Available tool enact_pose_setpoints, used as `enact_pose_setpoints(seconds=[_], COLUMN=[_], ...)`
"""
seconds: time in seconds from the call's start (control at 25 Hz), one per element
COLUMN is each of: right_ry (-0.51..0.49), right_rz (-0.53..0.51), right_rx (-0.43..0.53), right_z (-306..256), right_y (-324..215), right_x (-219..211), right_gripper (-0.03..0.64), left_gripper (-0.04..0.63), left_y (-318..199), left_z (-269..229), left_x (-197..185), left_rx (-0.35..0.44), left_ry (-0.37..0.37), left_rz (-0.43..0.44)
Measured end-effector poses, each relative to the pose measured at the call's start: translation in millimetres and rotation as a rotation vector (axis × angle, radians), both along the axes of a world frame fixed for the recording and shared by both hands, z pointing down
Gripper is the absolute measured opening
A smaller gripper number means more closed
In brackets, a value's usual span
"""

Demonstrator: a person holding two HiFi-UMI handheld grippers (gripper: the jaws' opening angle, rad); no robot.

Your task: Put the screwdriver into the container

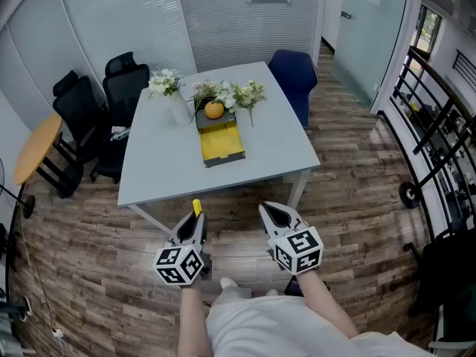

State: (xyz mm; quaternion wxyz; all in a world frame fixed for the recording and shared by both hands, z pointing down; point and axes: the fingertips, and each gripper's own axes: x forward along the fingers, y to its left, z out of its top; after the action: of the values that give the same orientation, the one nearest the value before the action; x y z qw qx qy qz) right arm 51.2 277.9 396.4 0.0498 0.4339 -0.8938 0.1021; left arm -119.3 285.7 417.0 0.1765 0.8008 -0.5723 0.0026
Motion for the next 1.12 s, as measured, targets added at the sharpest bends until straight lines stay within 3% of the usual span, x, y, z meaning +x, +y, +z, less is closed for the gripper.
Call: enact_pose_setpoints(seconds=[0.68, 1.12], right_ry=[-0.082, -0.131], right_rz=[0.001, -0.078], right_rx=[-0.001, -0.059], right_z=[-4, 14], right_y=[-3, -63], right_x=[30, 24], right_gripper=[0.015, 0.015], left_gripper=[0.067, 0.067], left_y=[0, -72], left_z=[2, 25], left_x=[23, 24], left_rx=[-0.011, -0.042], left_ry=[-0.038, 0.002], left_rz=[-0.003, -0.008])
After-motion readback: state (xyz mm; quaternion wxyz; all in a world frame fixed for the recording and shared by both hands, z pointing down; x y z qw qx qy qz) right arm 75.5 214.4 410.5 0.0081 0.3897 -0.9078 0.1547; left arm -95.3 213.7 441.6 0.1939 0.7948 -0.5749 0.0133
